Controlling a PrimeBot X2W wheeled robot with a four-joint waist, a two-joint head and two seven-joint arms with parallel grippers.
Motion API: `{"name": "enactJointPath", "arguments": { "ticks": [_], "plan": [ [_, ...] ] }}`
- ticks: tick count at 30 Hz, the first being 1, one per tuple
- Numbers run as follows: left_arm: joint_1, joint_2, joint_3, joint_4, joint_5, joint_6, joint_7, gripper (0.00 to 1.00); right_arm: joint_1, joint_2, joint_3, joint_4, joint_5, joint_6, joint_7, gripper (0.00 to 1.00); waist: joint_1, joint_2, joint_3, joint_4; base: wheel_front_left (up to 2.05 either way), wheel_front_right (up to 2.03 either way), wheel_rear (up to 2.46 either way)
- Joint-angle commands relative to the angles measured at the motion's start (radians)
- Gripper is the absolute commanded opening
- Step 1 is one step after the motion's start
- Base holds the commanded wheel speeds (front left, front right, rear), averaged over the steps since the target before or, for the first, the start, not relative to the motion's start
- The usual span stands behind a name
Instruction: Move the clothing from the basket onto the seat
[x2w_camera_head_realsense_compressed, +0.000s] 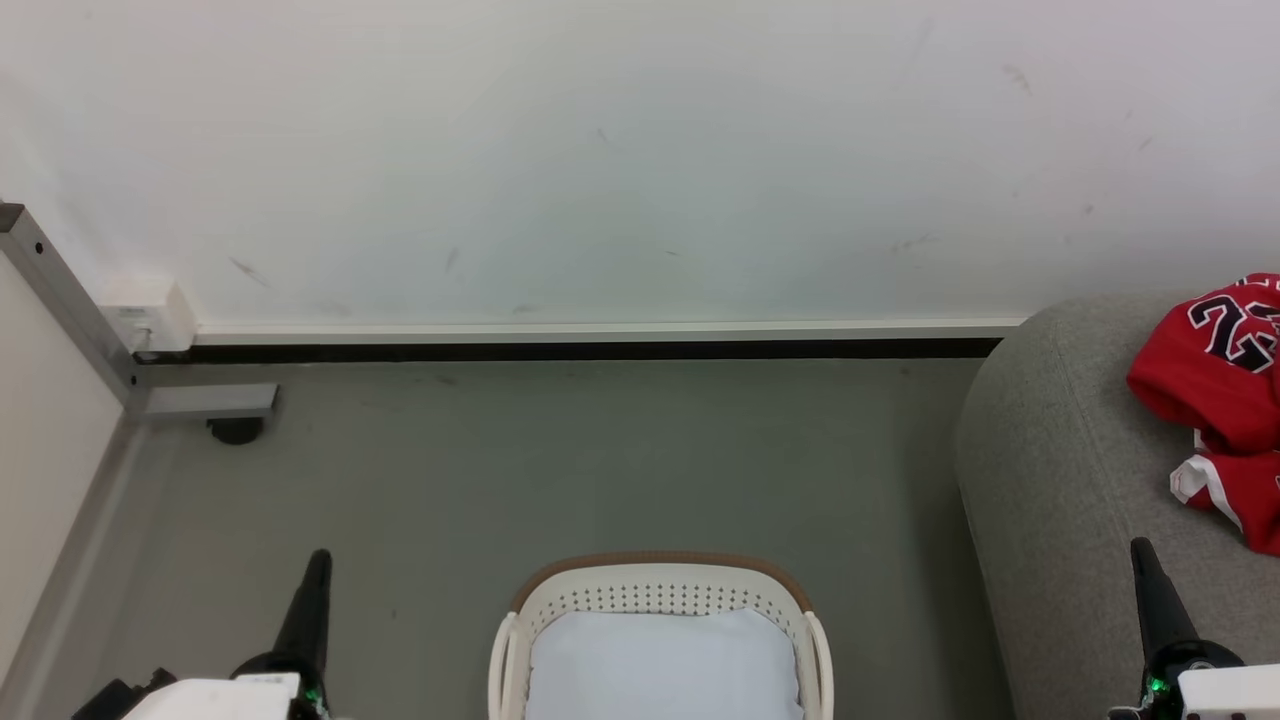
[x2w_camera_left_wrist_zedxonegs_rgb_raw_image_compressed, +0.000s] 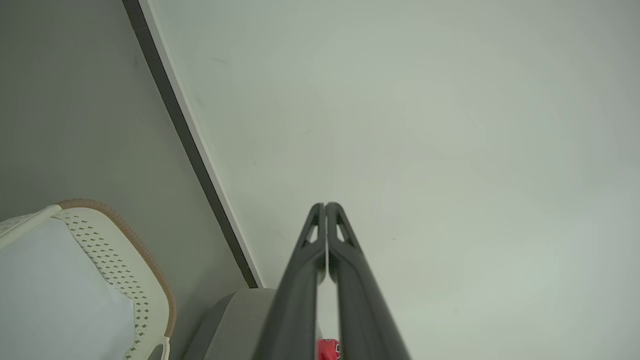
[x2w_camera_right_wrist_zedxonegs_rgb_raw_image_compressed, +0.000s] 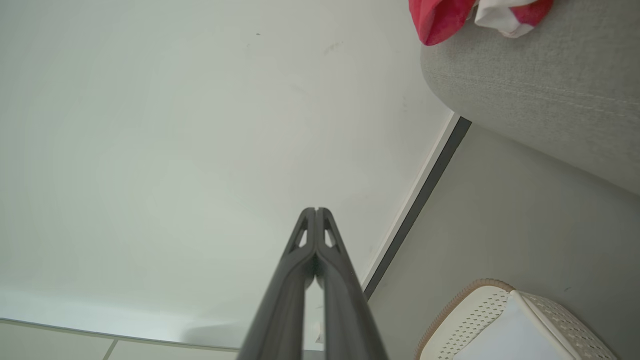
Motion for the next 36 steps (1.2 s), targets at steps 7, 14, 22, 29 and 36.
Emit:
{"name": "enactJointPath", "arguments": {
  "ticks": [7,14,22,29,36],
  "plan": [
    [-0.018,0.010,0.010,0.000,-0.073,-0.005,0.021,0.00,-0.020,0.003,-0.018,0.004,0.061,-0.002,0.020,0.00,0.0000,0.0000,-0.001,0.006,0.00,0.00,0.00],
    [-0.022,0.010,0.013,0.001,-0.117,-0.005,0.034,0.00,-0.024,0.008,-0.029,0.008,0.100,-0.002,0.035,0.00,0.0000,0.0000,-0.002,0.011,0.00,0.00,0.00],
    [-0.026,0.010,0.017,0.003,-0.168,-0.006,0.050,0.00,-0.027,0.013,-0.040,0.011,0.146,-0.002,0.051,0.00,0.0000,0.0000,-0.003,0.017,0.00,0.00,0.00],
    [-0.028,0.010,0.018,0.004,-0.192,-0.006,0.056,0.00,-0.030,0.016,-0.045,0.013,0.161,-0.002,0.057,0.00,0.0000,0.0000,-0.003,0.019,0.00,0.00,0.00],
    [-0.028,0.010,0.018,0.003,-0.192,-0.005,0.056,0.00,-0.030,0.018,-0.047,0.013,0.159,-0.002,0.059,0.00,0.0000,0.0000,-0.003,0.019,0.00,0.00,0.00]
  ]
}}
